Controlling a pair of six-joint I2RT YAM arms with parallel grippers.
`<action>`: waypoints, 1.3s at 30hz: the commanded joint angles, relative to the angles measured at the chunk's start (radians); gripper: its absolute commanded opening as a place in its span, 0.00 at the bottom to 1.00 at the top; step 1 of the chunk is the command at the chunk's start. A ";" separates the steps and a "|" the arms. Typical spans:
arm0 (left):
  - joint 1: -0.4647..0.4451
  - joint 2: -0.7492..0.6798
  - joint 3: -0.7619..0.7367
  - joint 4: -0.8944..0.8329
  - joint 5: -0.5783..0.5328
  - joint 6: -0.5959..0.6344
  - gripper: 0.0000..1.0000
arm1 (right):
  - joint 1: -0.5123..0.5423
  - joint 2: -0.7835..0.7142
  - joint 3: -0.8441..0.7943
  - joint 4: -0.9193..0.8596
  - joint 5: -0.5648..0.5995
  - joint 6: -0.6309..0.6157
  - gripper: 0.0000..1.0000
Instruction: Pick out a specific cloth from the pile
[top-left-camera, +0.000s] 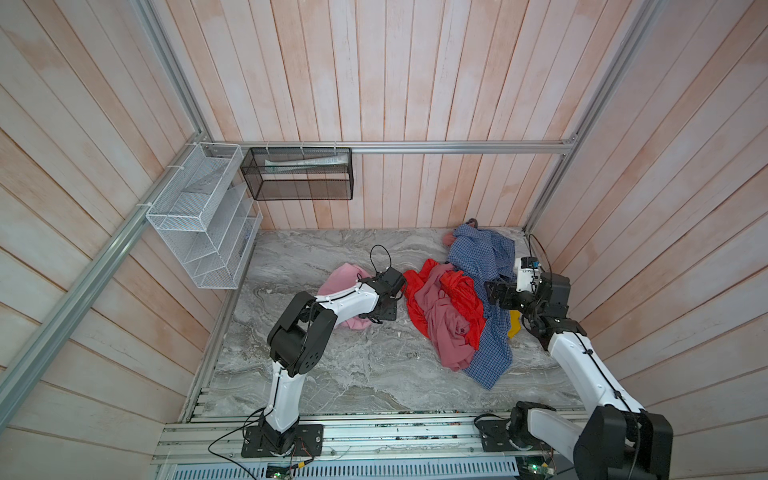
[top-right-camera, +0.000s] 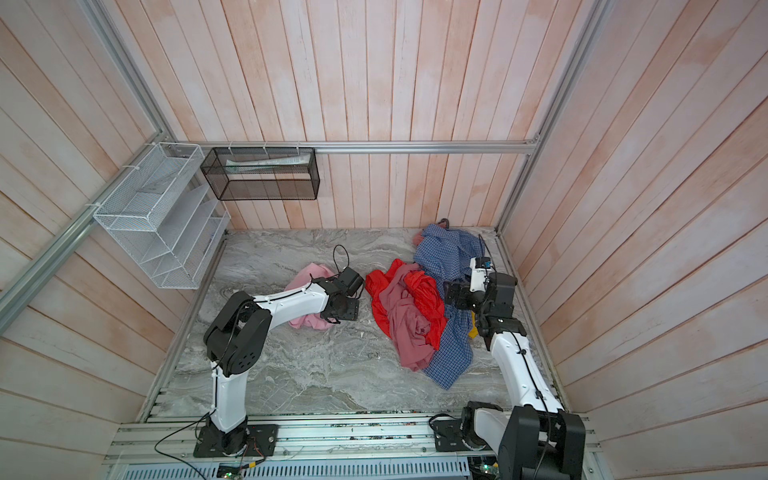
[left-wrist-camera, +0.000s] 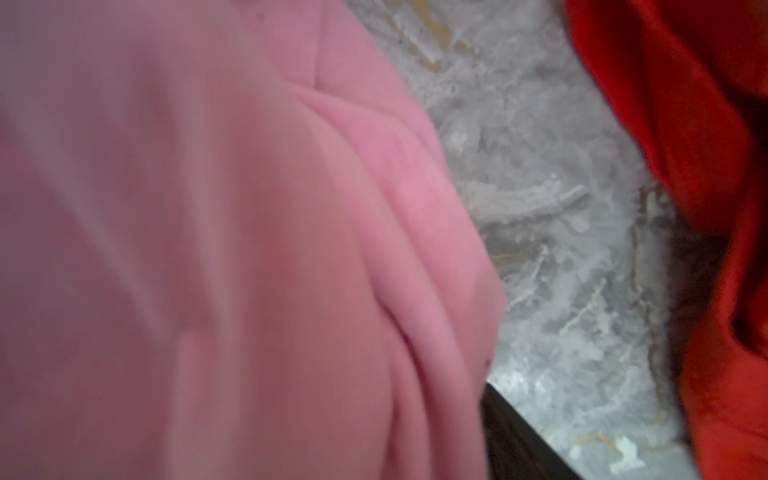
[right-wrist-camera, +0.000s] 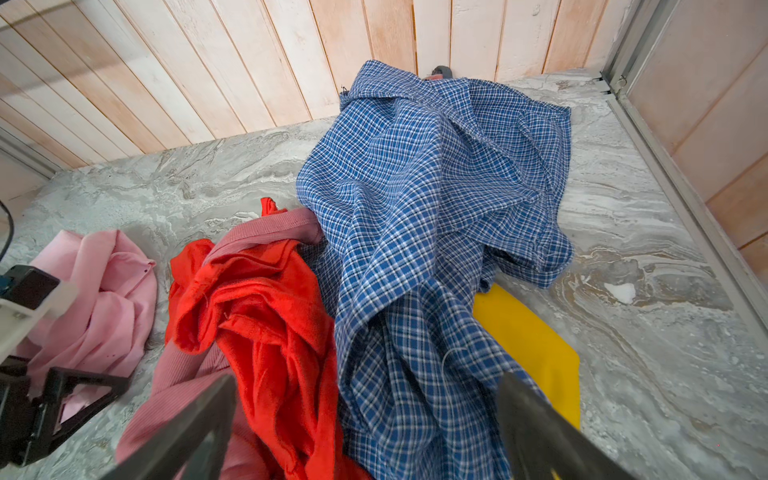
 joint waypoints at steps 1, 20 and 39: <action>0.003 0.061 0.022 -0.017 -0.020 -0.028 0.71 | -0.002 0.000 0.013 -0.025 0.013 -0.016 0.98; 0.044 -0.164 -0.024 0.052 -0.114 0.057 0.00 | -0.001 -0.015 0.013 -0.018 0.032 -0.028 0.98; 0.144 -0.380 0.483 -0.028 -0.286 0.429 0.00 | -0.001 -0.054 0.010 0.018 0.029 -0.009 0.98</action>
